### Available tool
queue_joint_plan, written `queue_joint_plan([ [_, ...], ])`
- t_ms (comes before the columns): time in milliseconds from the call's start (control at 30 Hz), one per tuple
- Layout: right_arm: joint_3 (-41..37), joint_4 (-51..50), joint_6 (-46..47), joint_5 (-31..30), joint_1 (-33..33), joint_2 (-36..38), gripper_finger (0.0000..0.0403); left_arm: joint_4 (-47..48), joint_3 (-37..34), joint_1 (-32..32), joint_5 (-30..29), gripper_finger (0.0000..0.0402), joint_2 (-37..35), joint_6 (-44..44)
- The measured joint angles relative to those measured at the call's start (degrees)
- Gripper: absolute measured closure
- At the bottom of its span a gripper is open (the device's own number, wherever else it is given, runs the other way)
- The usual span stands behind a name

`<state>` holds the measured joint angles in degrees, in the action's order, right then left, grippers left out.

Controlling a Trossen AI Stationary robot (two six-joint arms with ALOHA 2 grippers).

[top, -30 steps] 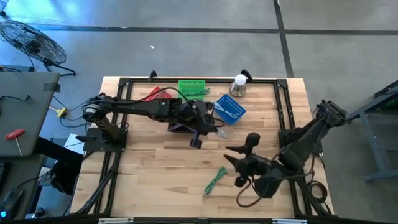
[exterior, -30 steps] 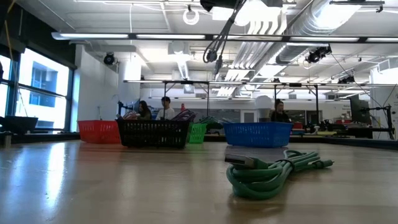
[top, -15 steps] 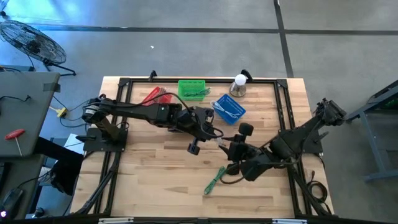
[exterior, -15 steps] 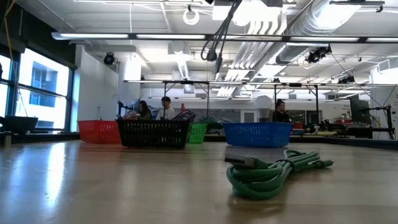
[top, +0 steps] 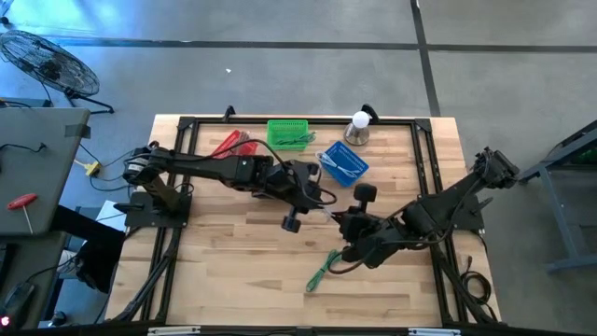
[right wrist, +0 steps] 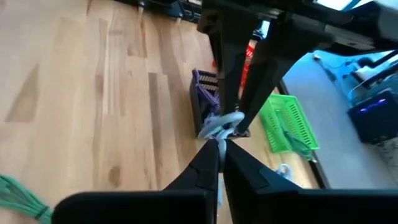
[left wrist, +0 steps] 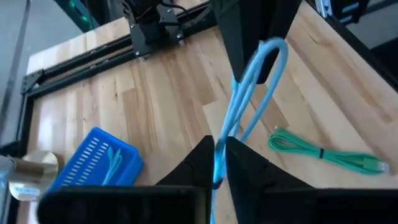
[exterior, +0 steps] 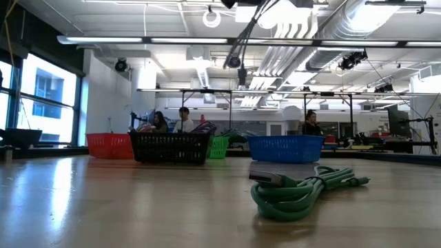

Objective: Pick & Place USB Port
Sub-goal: Put the blue usb cable into the blue bin

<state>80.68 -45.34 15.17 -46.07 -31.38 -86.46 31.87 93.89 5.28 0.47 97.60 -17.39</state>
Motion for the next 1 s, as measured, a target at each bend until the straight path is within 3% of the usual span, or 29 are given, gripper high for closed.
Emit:
queue_joint_plan([
  [333, 0.0, -6.4, -0.1, -5.5, 2.5, 0.0, 0.0400, -0.3, 0.0, 0.0, -2.7, 0.0264, 0.0, 6.1],
  [533, 0.0, -15.2, 1.8, -7.0, 10.2, 0.0, 0.0401, 6.8, 0.1, 0.0, -8.3, 0.0207, -1.4, 5.8],
  [733, 0.0, -16.5, -2.9, -1.5, 22.8, 0.1, 0.0402, 24.0, 0.1, 0.0, -13.5, 0.0195, -4.8, 13.1],
  [1000, 0.0, -20.7, -6.7, 14.8, 39.0, 0.6, 0.0402, 39.2, 0.0, 0.0, -13.3, 0.0195, -6.1, 23.8],
])
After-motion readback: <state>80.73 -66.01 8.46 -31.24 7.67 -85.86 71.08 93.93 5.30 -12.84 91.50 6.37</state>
